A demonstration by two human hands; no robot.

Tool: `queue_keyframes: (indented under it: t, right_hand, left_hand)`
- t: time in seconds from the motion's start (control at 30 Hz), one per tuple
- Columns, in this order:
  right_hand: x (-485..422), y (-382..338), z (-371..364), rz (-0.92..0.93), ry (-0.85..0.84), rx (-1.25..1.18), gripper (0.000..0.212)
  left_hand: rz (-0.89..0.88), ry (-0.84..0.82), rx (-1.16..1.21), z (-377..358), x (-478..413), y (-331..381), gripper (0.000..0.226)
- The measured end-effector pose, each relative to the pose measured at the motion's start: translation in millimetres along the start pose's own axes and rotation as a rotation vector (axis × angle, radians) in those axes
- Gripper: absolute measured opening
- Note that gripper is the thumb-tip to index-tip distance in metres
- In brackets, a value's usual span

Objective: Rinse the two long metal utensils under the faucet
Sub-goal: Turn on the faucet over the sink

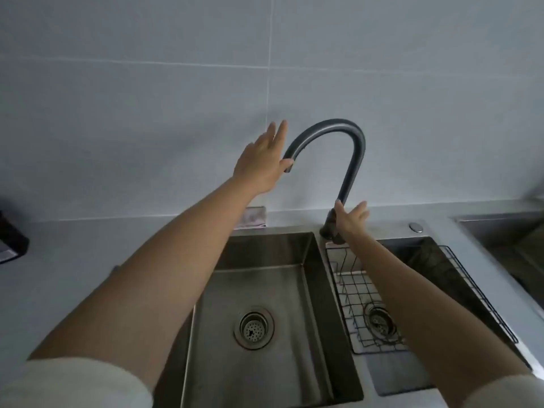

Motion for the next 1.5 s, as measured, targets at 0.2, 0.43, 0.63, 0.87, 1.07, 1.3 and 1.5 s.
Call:
queue_keyframes:
  t: [0.2,0.43,0.63,0.87,1.07,1.3,1.5]
  right_hand:
    - [-25.2,41.0,6.6,-0.359,-0.091,-0.340,0.055]
    - [-50.0,71.9,-20.5,-0.526,-0.164,-0.733,0.039]
    - [-64.6,83.8,-22.8,-0.496,-0.153,-0.542,0.018]
    - [-63.8,84.9,-19.1,-0.495,-0.128,-0.536,0.015]
    - [-57.8,79.9,-20.6,-0.458,-0.104,-0.587,0.019]
    - [-43.1,72.6,-15.5,-0.472,-0.053,-0.706,0.023]
    - [-35.6,67.3,-10.7,-0.456,-0.056,-0.675,0.024]
  left_hand:
    - [0.042,-0.020,0.041,-6.2,-26.6,26.9,0.062]
    - [0.060,0.006,0.096,-10.1,-33.5,30.5,0.059]
    - [0.050,0.015,0.096,-9.2,-35.3,30.1,0.058]
    - [0.034,0.017,0.096,-9.2,-34.9,29.0,0.057]
    - [0.026,0.010,0.106,-7.6,-34.3,29.2,0.057]
    - [0.026,0.002,0.095,-8.5,-35.2,28.5,0.056]
    - [0.023,-0.001,0.097,-8.3,-34.7,28.5,0.056]
Point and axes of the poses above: each hand's wrist, its own x-axis away from the middle knuckle, its own z-axis out of the back of the hand, y = z × x, the point moved 8 cm from there along -x, towards the middle knuckle, and after that the axes turned 14 degrees about z, right-handed, at the moved point
